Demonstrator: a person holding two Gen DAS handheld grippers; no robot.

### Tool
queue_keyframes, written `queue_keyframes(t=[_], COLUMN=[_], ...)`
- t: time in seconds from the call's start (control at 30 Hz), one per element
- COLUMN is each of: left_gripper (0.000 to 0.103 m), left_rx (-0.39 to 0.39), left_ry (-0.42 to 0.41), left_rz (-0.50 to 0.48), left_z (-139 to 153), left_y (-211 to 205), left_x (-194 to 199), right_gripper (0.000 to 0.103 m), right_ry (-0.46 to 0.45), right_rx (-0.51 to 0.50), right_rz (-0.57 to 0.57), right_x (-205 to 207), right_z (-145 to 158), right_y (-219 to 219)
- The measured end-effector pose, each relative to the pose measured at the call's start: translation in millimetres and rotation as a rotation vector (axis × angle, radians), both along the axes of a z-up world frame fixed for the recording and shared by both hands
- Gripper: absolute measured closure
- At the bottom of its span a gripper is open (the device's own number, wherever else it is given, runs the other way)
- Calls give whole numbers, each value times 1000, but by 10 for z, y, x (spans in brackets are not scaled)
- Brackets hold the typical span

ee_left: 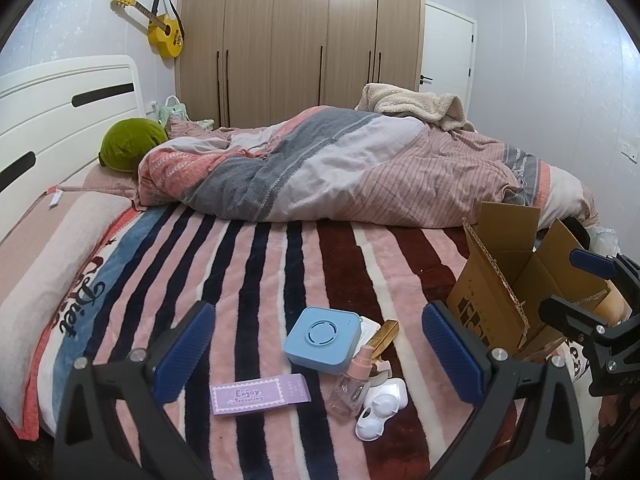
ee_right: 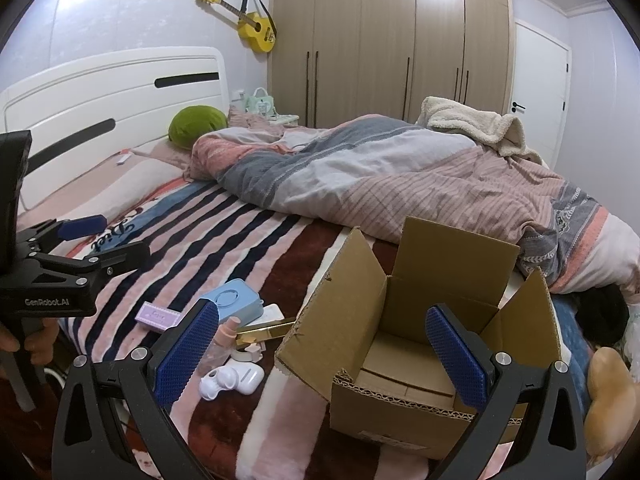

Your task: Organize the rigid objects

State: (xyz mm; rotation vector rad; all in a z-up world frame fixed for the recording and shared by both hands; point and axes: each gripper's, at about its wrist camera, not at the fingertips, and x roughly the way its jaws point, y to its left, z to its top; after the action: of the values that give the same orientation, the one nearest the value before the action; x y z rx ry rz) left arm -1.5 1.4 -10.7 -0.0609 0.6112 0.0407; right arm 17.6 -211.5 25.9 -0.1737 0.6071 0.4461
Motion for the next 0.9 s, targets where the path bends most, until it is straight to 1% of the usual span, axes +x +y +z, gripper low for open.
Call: queue_keyframes(t=[0.9], left_gripper=[0], left_rx=[-3], left_ry=[2], left_rz=[-2], left_z=[6], left_y=[11], left_x=[-6], right_gripper=[0], right_ry=[5], right_rx=[6], right_rz=[6], right_x=[-19], right_z=[38], right_y=[31])
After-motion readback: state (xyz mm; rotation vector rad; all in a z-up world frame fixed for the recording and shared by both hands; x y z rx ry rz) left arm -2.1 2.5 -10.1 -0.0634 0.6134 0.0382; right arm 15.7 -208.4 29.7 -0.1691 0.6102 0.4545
